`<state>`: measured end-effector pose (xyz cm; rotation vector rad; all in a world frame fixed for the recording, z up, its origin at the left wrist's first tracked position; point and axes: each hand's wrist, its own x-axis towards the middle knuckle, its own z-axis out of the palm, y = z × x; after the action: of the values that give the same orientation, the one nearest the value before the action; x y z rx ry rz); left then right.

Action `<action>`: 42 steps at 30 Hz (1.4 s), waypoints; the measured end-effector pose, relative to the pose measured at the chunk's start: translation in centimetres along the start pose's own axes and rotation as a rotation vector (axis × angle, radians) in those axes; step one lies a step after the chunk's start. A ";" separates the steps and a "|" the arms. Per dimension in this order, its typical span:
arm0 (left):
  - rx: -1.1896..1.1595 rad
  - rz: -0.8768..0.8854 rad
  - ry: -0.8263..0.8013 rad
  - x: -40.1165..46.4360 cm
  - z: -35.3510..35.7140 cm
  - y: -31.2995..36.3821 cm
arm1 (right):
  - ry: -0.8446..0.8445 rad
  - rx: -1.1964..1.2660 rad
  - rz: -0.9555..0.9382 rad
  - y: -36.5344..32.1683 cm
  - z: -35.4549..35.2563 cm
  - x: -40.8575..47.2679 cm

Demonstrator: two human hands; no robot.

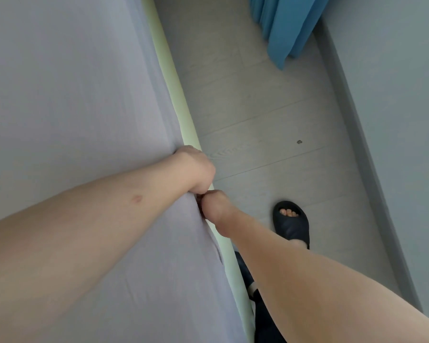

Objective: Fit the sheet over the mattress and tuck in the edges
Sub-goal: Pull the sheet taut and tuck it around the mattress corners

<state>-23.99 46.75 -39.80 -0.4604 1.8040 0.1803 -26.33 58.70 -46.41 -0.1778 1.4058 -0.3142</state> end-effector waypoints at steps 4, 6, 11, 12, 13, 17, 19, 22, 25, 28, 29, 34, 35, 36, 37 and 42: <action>0.046 -0.003 -0.030 0.2 -0.1 0.5 | -0.046 -0.008 0.001 0.1 -0.1 0.3; 0.075 -0.002 -0.091 0.0 0.1 0.5 | -0.078 -0.037 -0.017 -0.1 -0.4 0.3; 0.036 0.013 -0.222 -0.1 0.0 0.3 | -0.307 0.309 0.058 2.2 -1.0 -0.4; 0.035 0.012 -0.221 -0.3 0.2 0.1 | -0.393 0.379 0.112 3.0 -1.0 -0.7; 0.041 0.005 -0.224 -0.6 0.3 -0.1 | -0.477 0.418 0.168 3.6 -0.8 -1.0; 0.018 0.002 -0.234 -1.3 0.5 -0.1 | -0.671 0.333 0.290 4.5 -0.6 0.1; 0.025 0.009 -0.216 -1.4 0.5 0.0 | -0.695 0.235 0.321 4.0 -1.0 0.9; 0.011 0.003 -0.200 -2.0 0.5 0.0 | -0.550 -0.164 0.088 2.5 -0.9 1.1; -0.006 -0.002 -0.147 -2.1 0.2 0.2 | 0.015 -0.979 -0.496 2.5 -1.9 1.5; -0.053 0.001 -0.096 -1.5 0.5 0.4 | 0.423 -0.991 -0.508 4.5 -1.8 1.8; -0.057 0.001 -0.087 -1.2 0.6 0.3 | 0.455 -0.907 -0.427 4.8 -1.0 2.2; -0.090 0.000 -0.068 -0.8 1.2 0.4 | 0.580 -0.232 -0.130 3.9 0.1 1.3; -0.084 0.004 -0.073 -0.9 1.1 0.3 | 0.543 -0.130 -0.157 3.9 0.0 0.5; -0.085 0.004 -0.078 -1.0 1.1 0.2 | 0.465 -0.064 -0.178 3.8 0.3 -0.9; -0.087 0.000 -0.086 -1.0 1.0 0.2 | 0.371 -0.025 -0.188 3.7 0.8 -2.4; -0.071 -0.008 -0.086 -1.7 1.0 0.2 | 0.285 -0.102 -0.325 3.6 3.2 -5.0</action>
<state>-22.82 47.64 -38.49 -0.5027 1.7151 0.2558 -23.43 63.51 -42.34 -0.4626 1.6769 -0.5525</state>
